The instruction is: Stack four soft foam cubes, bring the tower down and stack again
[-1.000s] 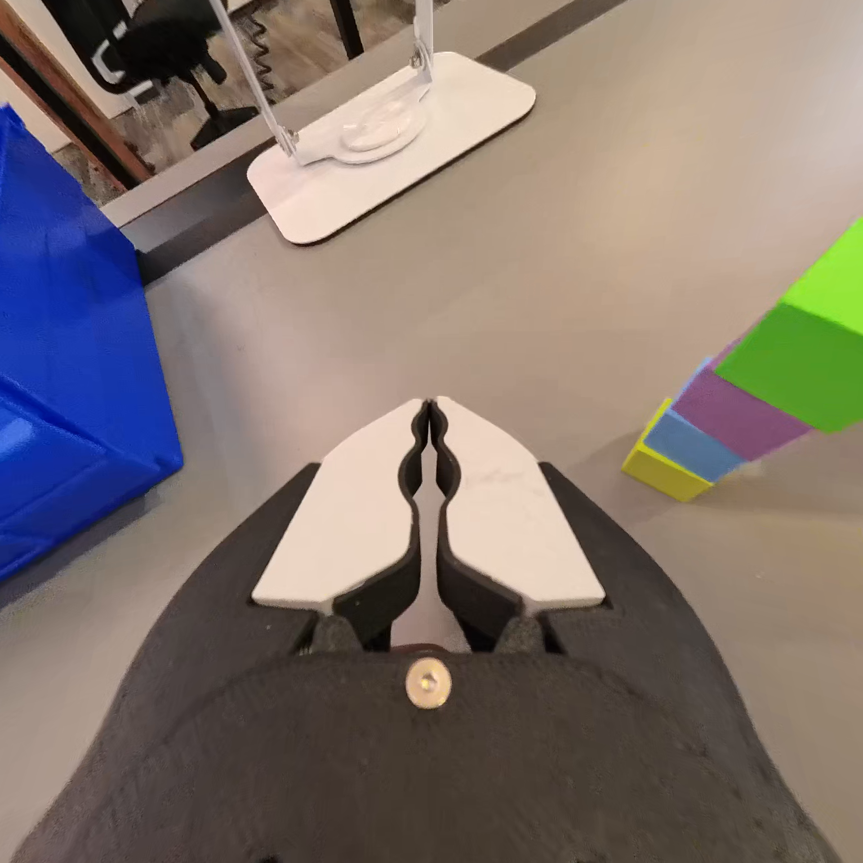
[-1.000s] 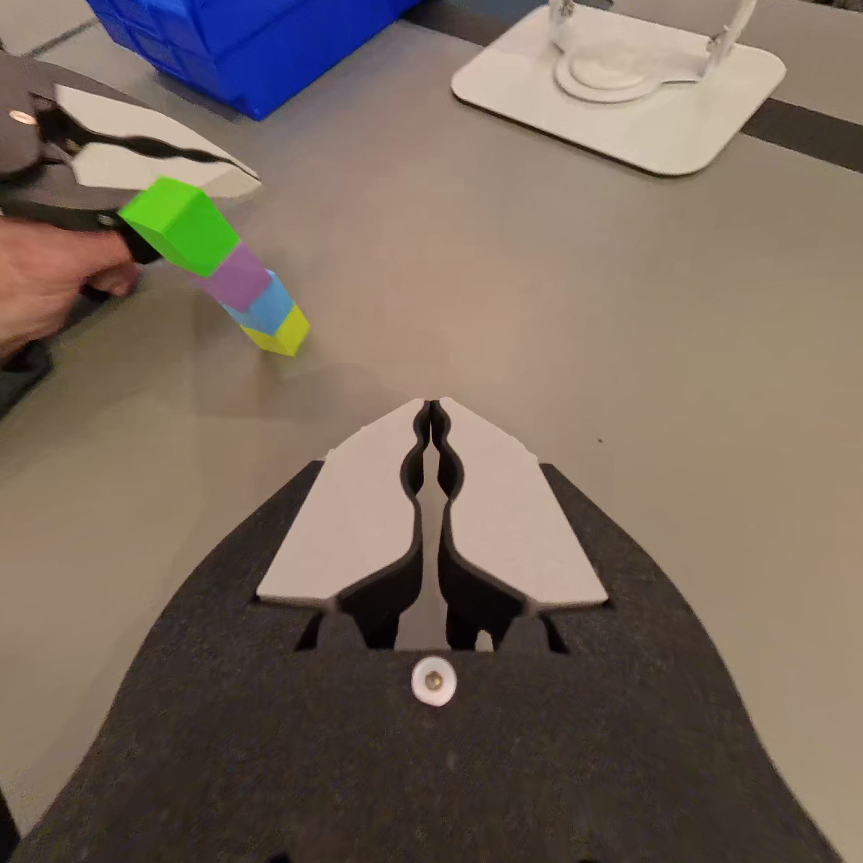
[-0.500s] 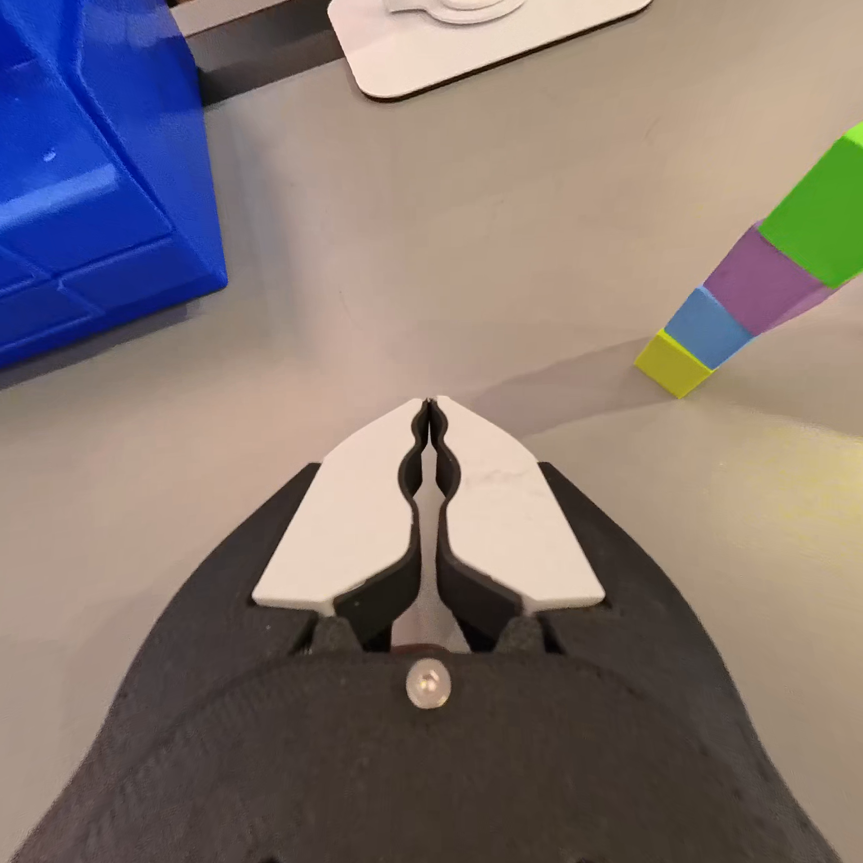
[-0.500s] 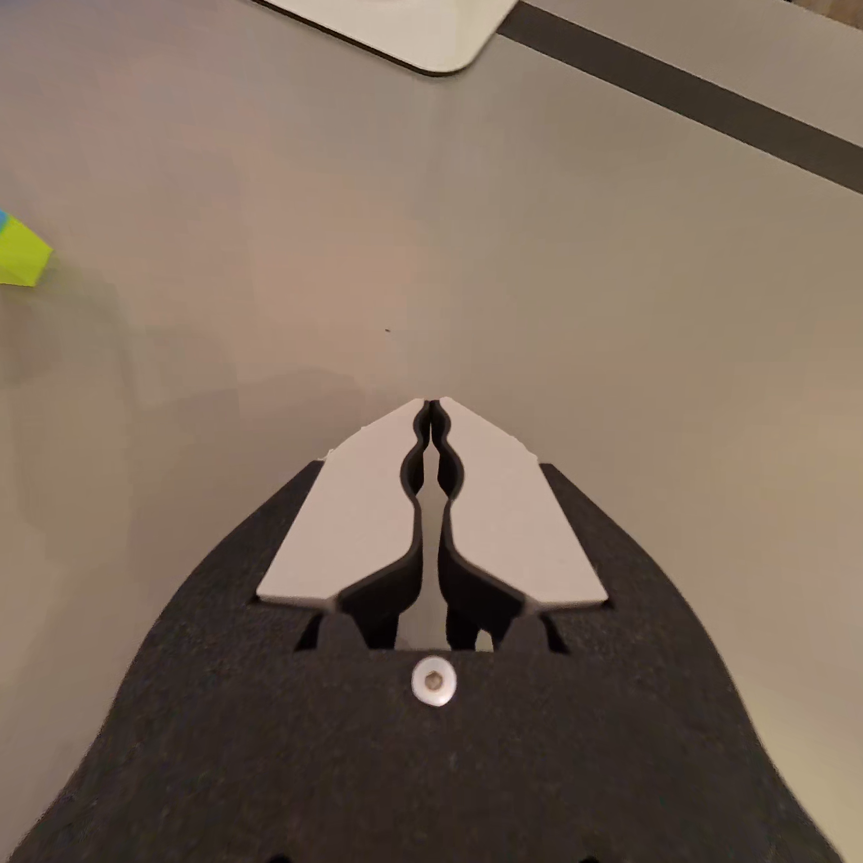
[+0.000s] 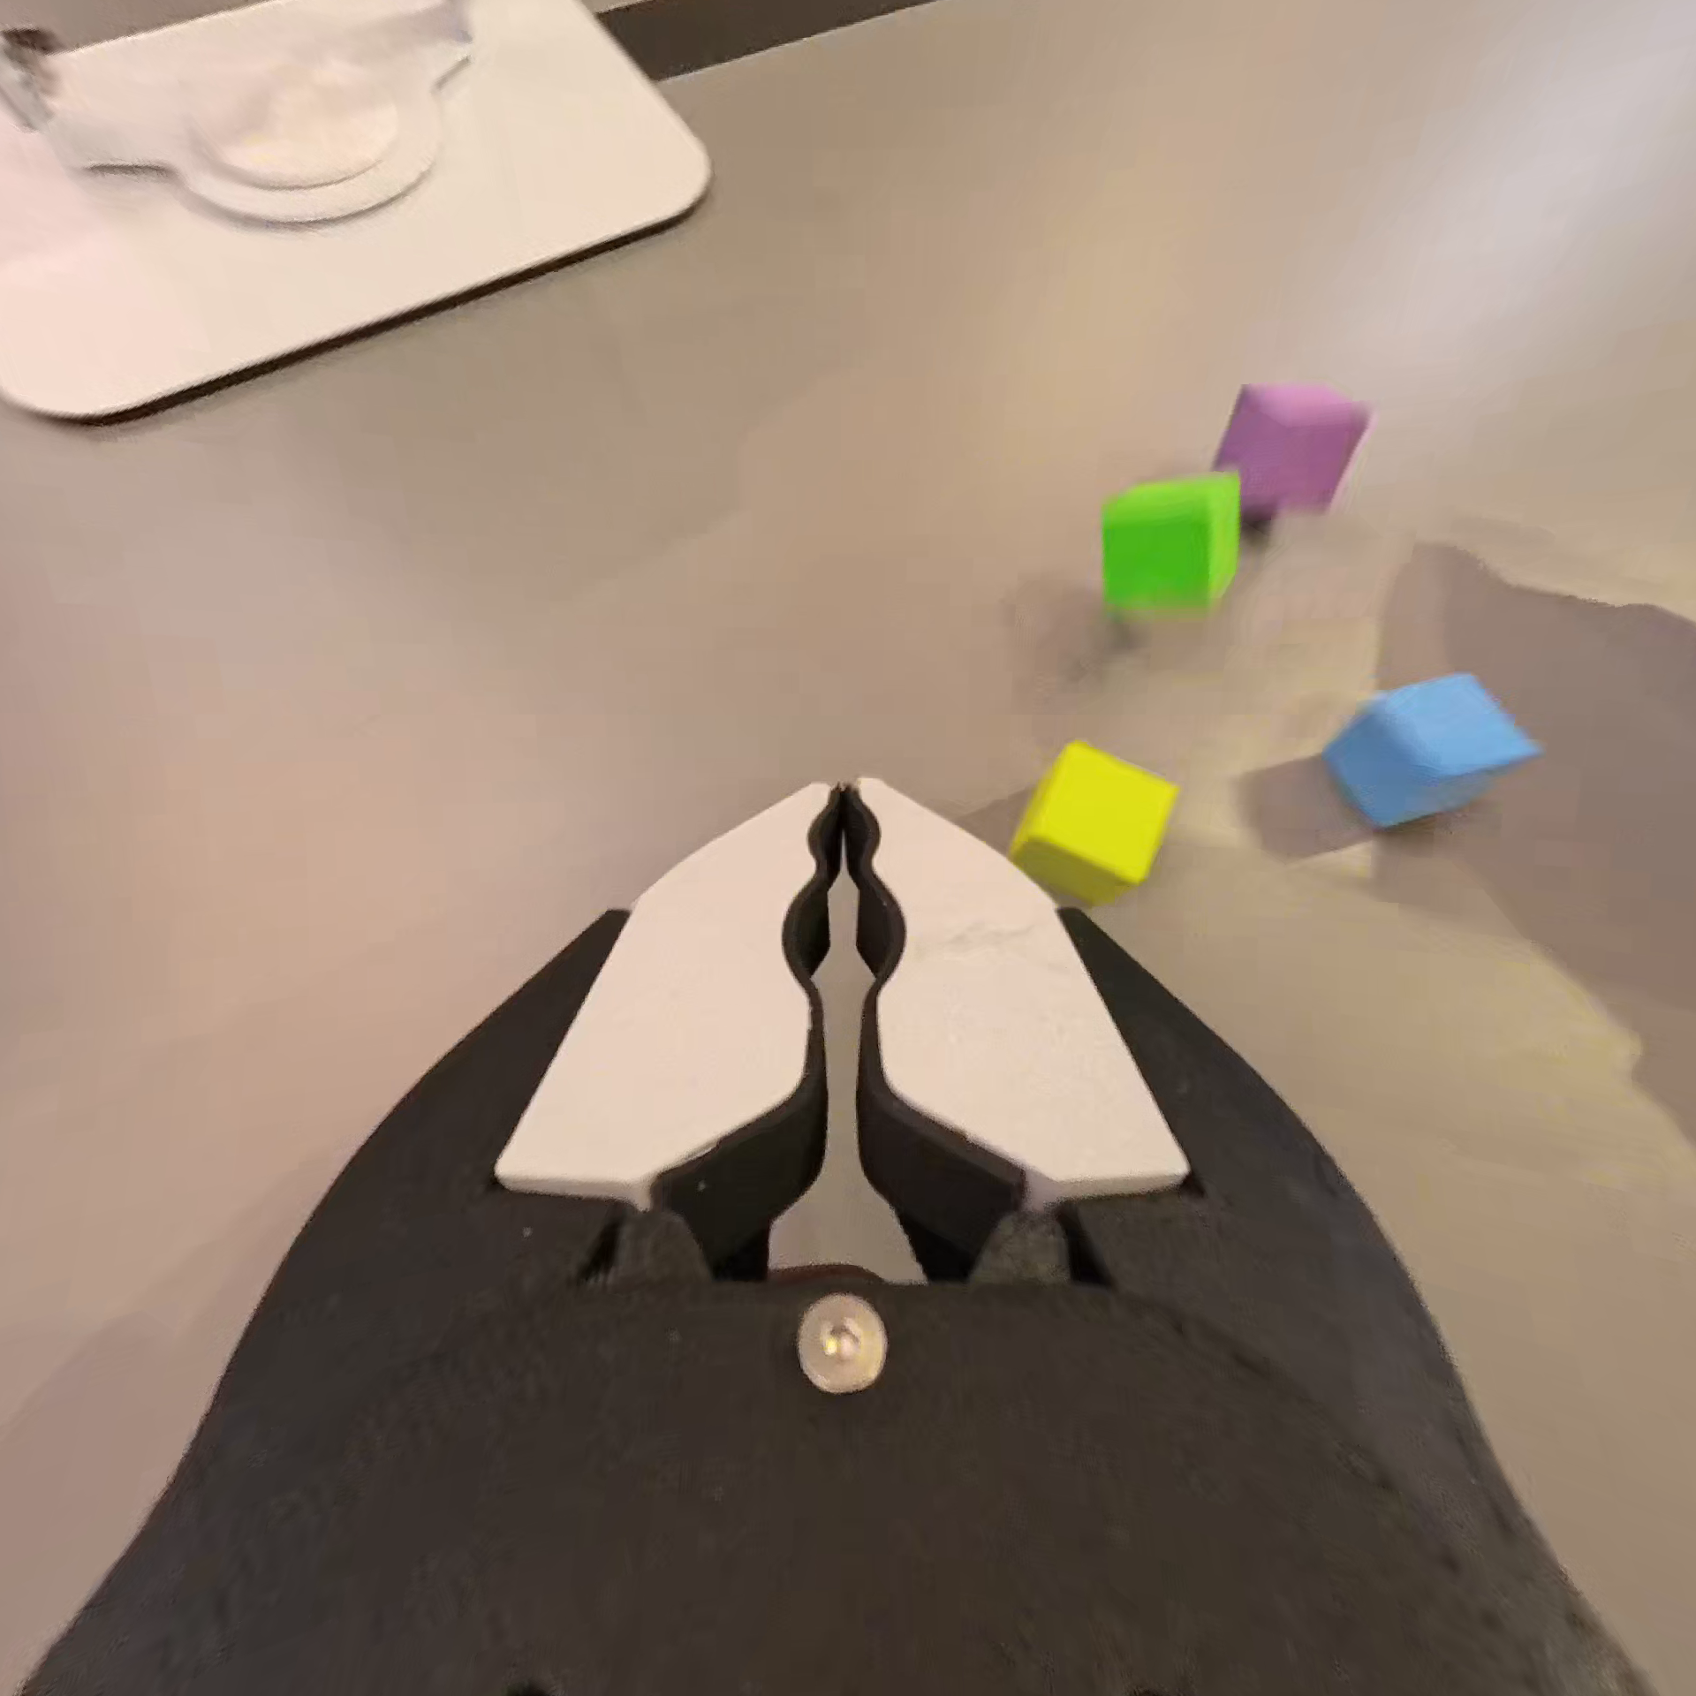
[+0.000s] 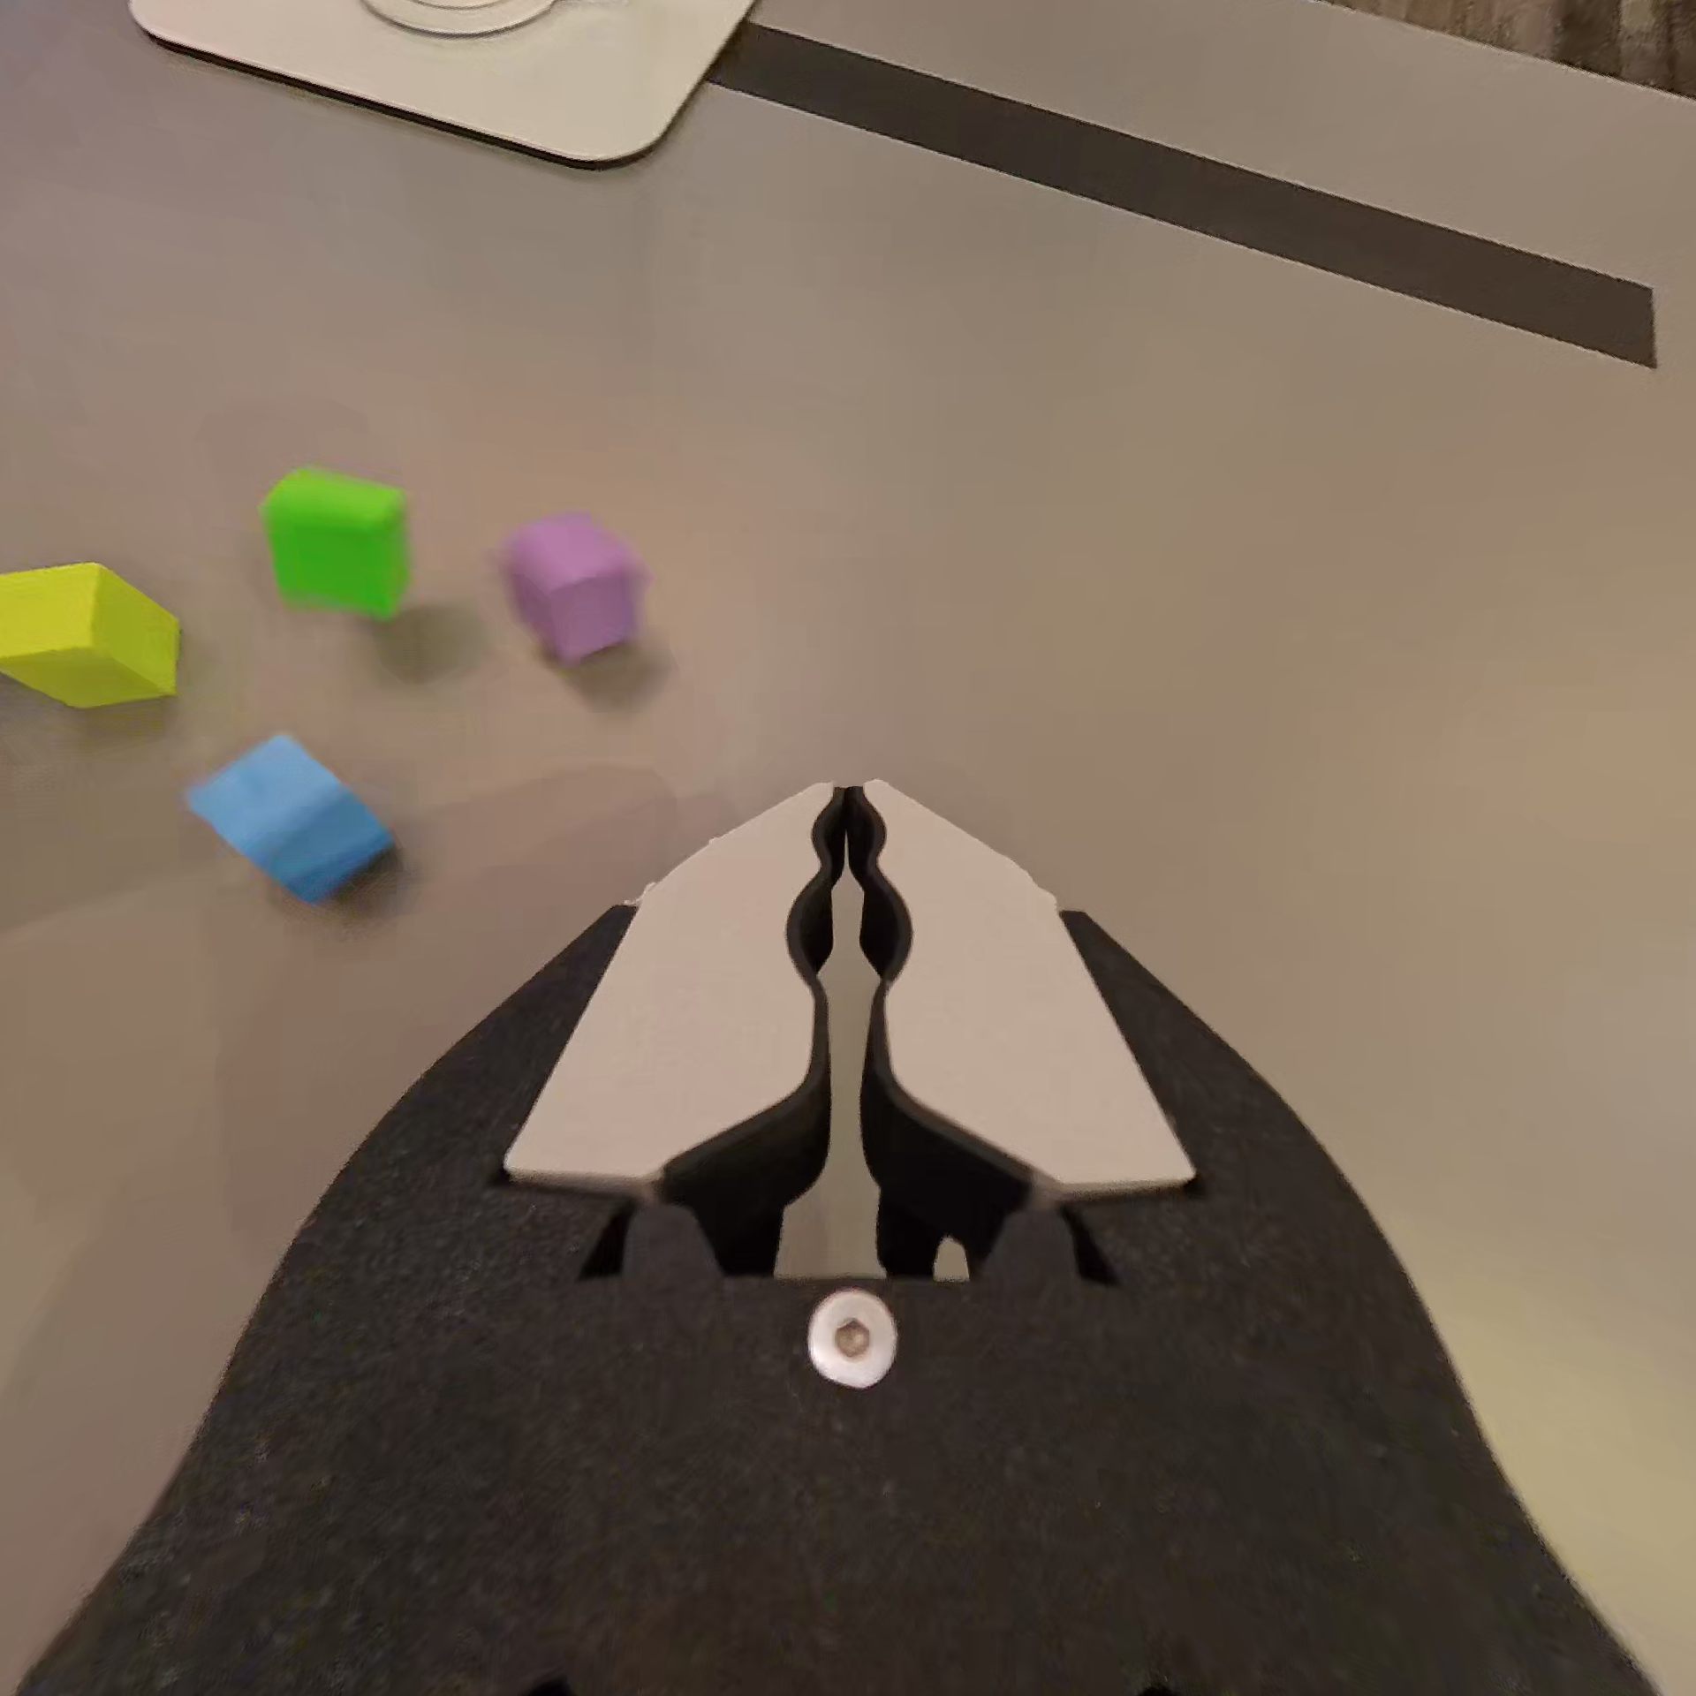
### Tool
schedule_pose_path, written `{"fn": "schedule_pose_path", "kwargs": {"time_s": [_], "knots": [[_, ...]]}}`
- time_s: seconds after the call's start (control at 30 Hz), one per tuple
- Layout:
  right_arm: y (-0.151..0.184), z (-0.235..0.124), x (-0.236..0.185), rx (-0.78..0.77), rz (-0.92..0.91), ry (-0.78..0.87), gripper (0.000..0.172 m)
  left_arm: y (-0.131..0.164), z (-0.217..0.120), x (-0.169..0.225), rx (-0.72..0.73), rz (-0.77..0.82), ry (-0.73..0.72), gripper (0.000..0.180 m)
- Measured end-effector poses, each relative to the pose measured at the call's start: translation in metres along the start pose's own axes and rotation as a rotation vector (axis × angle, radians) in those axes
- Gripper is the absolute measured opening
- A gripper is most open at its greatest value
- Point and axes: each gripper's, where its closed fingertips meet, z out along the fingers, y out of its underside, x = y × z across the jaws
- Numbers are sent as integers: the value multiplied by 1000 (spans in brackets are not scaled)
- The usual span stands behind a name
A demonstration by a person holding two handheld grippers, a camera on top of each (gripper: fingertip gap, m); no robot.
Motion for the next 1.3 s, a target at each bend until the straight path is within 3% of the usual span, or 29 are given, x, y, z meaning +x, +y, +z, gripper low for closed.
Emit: {"fn": "schedule_pose_path", "kwargs": {"time_s": [0.03,0.2,0.53,0.7,0.87,0.97,1.13,1.3], "knots": [[2,-1,4,0,7,5,0,5,-4,-13,3,-10,-23,0],[-2,-7,13,35,54,4,0,20,-20,-50,60,-91,-55,0],[-13,0,-23,57,-61,-123,1,17,-21,-28,81,20,40,0],[-10,5,-34,40,-113,-151,2,-9,-32,1,275,112,115,36],[-11,6,-35,47,-126,-162,3,4,-8,44,127,322,205,70],[-9,7,-36,43,-110,-175,3,9,7,57,40,355,230,63],[-11,6,-44,56,-134,-215,2,19,25,62,-82,442,227,29],[-12,-10,-91,68,-235,-478,18,21,22,44,-82,516,325,29]]}}
